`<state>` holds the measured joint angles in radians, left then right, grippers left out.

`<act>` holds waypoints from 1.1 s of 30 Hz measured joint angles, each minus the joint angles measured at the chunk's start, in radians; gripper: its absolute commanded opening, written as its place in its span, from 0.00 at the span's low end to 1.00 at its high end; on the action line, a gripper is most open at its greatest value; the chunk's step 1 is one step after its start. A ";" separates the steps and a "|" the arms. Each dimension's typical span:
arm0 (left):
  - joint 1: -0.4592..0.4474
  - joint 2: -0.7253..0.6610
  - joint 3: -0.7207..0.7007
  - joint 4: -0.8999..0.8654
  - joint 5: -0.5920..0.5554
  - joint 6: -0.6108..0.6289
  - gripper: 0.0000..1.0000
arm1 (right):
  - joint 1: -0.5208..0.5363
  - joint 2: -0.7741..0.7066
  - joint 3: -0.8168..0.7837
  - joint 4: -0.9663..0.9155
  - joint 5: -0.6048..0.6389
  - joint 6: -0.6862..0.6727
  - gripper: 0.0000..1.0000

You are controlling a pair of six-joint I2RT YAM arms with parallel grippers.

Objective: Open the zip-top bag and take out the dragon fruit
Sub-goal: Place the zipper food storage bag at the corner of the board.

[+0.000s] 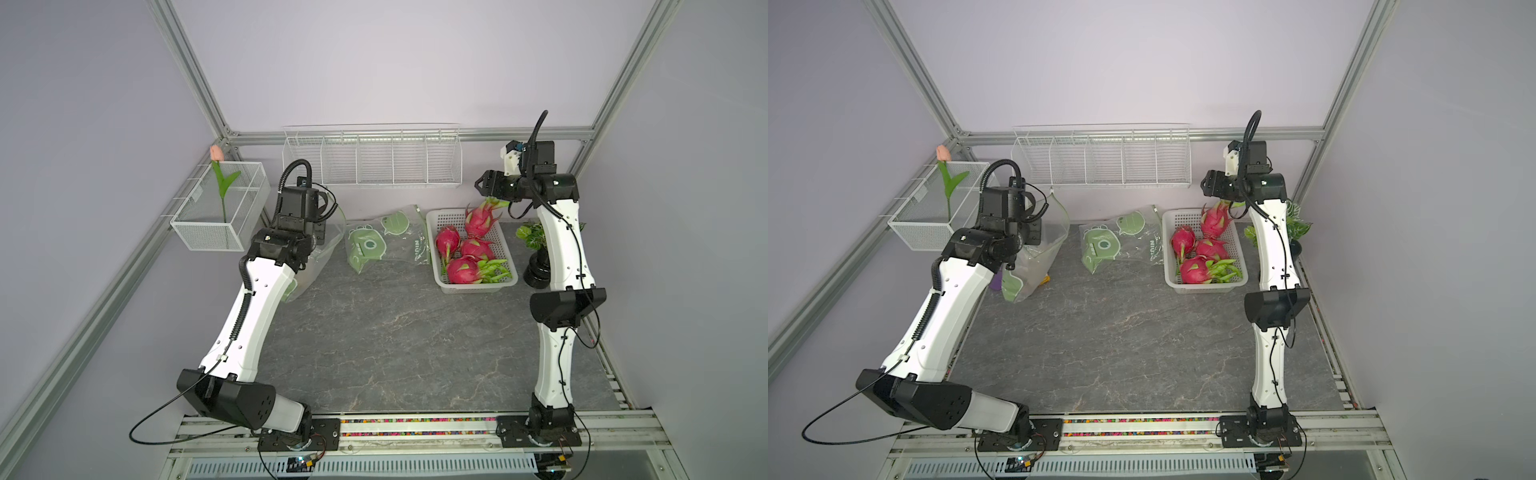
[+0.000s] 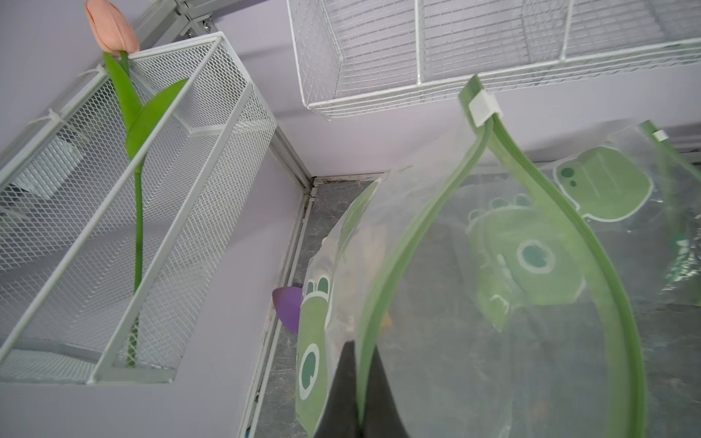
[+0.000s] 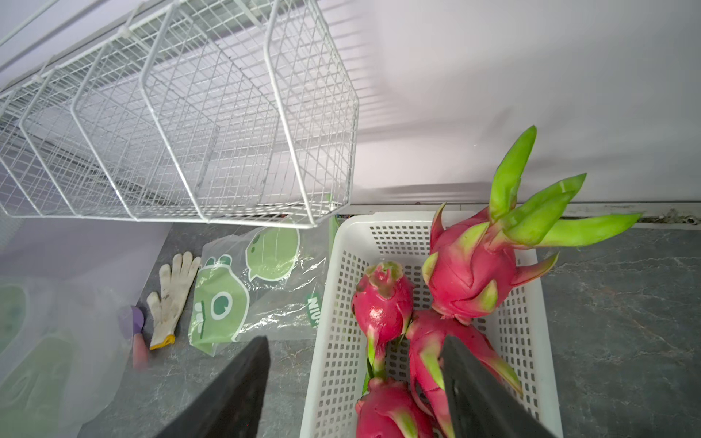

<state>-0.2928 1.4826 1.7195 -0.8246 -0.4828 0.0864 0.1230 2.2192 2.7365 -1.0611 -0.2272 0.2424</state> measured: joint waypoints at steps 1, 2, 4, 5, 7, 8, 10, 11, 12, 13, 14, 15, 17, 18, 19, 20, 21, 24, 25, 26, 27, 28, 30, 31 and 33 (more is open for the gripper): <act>0.004 0.012 0.000 0.022 -0.010 0.027 0.00 | 0.005 -0.014 -0.019 -0.003 -0.005 0.000 0.74; 0.005 0.024 0.000 0.048 -0.019 0.055 0.00 | 0.010 -0.030 -0.042 -0.003 -0.009 0.001 0.74; 0.006 0.043 0.000 0.099 -0.035 0.106 0.00 | 0.017 -0.064 -0.092 -0.001 -0.018 0.001 0.74; 0.006 0.055 0.000 0.129 -0.044 0.133 0.00 | 0.020 -0.088 -0.127 0.004 -0.023 0.002 0.74; 0.006 0.085 0.000 0.181 -0.063 0.183 0.00 | 0.023 -0.136 -0.200 0.019 -0.031 0.005 0.75; 0.006 0.106 0.000 0.209 -0.073 0.208 0.00 | 0.023 -0.171 -0.256 0.040 -0.035 0.008 0.75; 0.006 0.153 0.004 0.249 -0.087 0.241 0.00 | 0.023 -0.240 -0.367 0.085 -0.038 0.015 0.75; 0.006 0.185 0.013 0.257 -0.087 0.249 0.00 | 0.023 -0.282 -0.435 0.118 -0.040 0.019 0.76; 0.006 0.217 0.026 0.261 -0.085 0.254 0.00 | 0.023 -0.320 -0.491 0.143 -0.040 0.023 0.77; 0.006 0.251 0.041 0.261 -0.079 0.255 0.00 | 0.023 -0.364 -0.558 0.172 -0.040 0.029 0.78; 0.004 0.285 0.056 0.258 -0.073 0.254 0.00 | 0.023 -0.410 -0.630 0.220 -0.037 0.034 0.79; 0.001 0.311 0.066 0.258 -0.068 0.249 0.00 | 0.023 -0.453 -0.694 0.256 -0.036 0.040 0.79; -0.011 0.351 0.072 0.259 -0.061 0.237 0.01 | 0.023 -0.546 -0.826 0.328 -0.029 0.050 0.80; -0.021 0.365 0.072 0.259 -0.061 0.231 0.03 | 0.022 -0.582 -0.874 0.358 -0.024 0.055 0.80; -0.035 0.379 0.073 0.259 -0.061 0.224 0.06 | 0.021 -0.620 -0.922 0.391 -0.020 0.062 0.80; -0.051 0.392 0.077 0.259 -0.059 0.214 0.09 | 0.020 -0.657 -0.968 0.423 -0.016 0.069 0.80; -0.066 0.404 0.084 0.258 -0.057 0.203 0.12 | 0.019 -0.683 -0.998 0.444 -0.010 0.073 0.80; -0.111 0.454 0.156 0.237 -0.032 0.156 0.30 | 0.013 -0.751 -1.072 0.506 0.003 0.091 0.80; -0.123 0.470 0.188 0.228 -0.018 0.134 0.36 | 0.011 -0.767 -1.089 0.521 0.005 0.095 0.80; -0.132 0.481 0.216 0.220 -0.002 0.108 0.40 | 0.010 -0.779 -1.103 0.535 0.006 0.100 0.80; -0.136 0.484 0.233 0.217 0.013 0.089 0.42 | 0.010 -0.787 -1.113 0.544 0.007 0.103 0.79; -0.139 0.485 0.246 0.214 0.025 0.066 0.44 | 0.010 -0.795 -1.123 0.552 0.006 0.105 0.80; -0.138 0.479 0.257 0.213 0.048 0.025 0.46 | 0.010 -0.806 -1.145 0.563 0.006 0.110 0.80; -0.137 0.475 0.259 0.213 0.061 0.007 0.46 | 0.010 -0.810 -1.155 0.566 0.006 0.113 0.80; -0.134 0.466 0.259 0.206 0.078 -0.019 0.46 | 0.010 -0.820 -1.180 0.576 0.005 0.118 0.80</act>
<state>-0.4267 1.9488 1.9781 -0.6186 -0.4049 0.0673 0.1326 1.3991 1.5570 -0.4850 -0.2218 0.3607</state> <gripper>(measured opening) 0.460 0.795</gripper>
